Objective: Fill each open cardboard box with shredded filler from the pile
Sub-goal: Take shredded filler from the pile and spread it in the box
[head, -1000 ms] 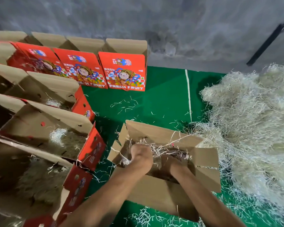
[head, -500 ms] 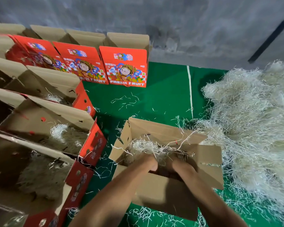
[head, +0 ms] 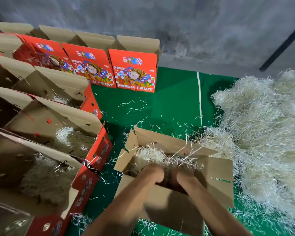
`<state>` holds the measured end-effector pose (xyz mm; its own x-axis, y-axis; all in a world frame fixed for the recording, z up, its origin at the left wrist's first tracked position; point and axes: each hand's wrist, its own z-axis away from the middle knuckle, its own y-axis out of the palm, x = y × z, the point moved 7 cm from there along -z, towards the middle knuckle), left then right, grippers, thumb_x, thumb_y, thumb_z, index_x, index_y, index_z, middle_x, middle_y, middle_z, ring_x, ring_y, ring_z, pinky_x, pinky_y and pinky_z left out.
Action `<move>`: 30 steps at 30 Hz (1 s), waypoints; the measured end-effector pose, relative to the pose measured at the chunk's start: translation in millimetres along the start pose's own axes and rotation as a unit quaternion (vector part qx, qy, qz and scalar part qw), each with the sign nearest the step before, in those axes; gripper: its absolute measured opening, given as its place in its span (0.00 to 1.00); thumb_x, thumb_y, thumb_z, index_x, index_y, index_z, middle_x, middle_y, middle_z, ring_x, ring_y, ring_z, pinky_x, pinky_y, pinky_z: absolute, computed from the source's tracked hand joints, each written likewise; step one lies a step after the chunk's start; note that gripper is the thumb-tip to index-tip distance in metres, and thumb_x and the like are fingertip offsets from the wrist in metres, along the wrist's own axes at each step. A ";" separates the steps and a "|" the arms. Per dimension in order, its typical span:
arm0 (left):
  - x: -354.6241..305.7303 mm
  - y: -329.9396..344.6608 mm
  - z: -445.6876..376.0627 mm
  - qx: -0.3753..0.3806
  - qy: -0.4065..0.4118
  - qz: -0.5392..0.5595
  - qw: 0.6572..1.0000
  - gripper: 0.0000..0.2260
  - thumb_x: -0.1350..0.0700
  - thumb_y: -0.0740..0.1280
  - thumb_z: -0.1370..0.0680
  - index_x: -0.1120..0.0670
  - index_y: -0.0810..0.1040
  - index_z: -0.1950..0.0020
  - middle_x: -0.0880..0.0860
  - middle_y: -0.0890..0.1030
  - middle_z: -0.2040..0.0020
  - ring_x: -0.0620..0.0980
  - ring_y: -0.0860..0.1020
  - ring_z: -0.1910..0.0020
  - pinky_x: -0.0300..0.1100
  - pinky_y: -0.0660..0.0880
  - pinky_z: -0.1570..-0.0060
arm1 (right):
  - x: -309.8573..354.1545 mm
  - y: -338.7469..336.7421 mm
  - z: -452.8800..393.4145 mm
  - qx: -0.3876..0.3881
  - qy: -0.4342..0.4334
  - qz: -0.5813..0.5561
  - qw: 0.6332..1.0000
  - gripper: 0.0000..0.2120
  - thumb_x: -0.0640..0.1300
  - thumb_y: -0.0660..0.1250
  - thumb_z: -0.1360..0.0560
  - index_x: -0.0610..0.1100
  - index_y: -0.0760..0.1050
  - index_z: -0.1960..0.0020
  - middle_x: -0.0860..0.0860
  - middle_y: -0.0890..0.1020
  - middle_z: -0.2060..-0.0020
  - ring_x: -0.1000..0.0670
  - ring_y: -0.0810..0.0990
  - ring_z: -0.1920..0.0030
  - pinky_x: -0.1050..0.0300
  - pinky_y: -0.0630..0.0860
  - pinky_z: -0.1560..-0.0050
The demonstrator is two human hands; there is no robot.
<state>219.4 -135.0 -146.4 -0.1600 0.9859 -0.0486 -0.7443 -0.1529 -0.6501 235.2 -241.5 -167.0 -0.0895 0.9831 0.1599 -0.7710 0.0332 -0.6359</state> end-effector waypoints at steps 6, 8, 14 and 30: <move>0.4 -9.5 4.2 -0.033 -0.020 0.031 0.999 0.18 0.60 0.63 0.20 0.63 0.72 0.31 0.62 0.74 0.33 0.61 0.76 0.38 0.51 0.76 0.42 | 4.8 -45.2 14.6 -0.169 0.046 0.033 0.984 0.17 0.41 0.60 0.18 0.50 0.74 0.31 0.47 0.80 0.36 0.45 0.79 0.37 0.53 0.75 0.44; 1.9 -15.4 10.3 -0.067 -0.023 0.018 0.997 0.17 0.61 0.64 0.20 0.63 0.72 0.32 0.61 0.76 0.35 0.58 0.77 0.41 0.47 0.76 0.50 | 6.0 -62.8 20.5 -0.228 0.051 0.064 0.970 0.15 0.40 0.56 0.17 0.45 0.75 0.34 0.45 0.82 0.41 0.43 0.82 0.42 0.51 0.76 0.50; 28.9 -14.4 8.2 -0.114 -0.077 0.069 0.988 0.18 0.63 0.62 0.21 0.59 0.72 0.31 0.57 0.76 0.39 0.56 0.75 0.40 0.47 0.72 0.40 | -5.2 -26.2 7.4 -0.031 0.065 0.028 0.997 0.19 0.42 0.53 0.16 0.41 0.69 0.26 0.41 0.73 0.29 0.42 0.73 0.30 0.52 0.69 0.33; 34.9 19.2 16.8 0.069 -0.023 0.020 0.997 0.18 0.63 0.57 0.18 0.63 0.69 0.29 0.61 0.71 0.29 0.57 0.75 0.36 0.47 0.72 0.38 | 13.5 -2.4 11.2 0.085 0.002 0.156 0.984 0.19 0.39 0.57 0.19 0.38 0.72 0.29 0.40 0.73 0.30 0.41 0.76 0.35 0.51 0.73 0.39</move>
<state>188.6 -104.6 -147.9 -0.2191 0.9751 -0.0352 -0.8184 -0.2033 -0.5375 228.8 -230.4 -154.8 -0.3366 0.9413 -0.0261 -0.8007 -0.3007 -0.5181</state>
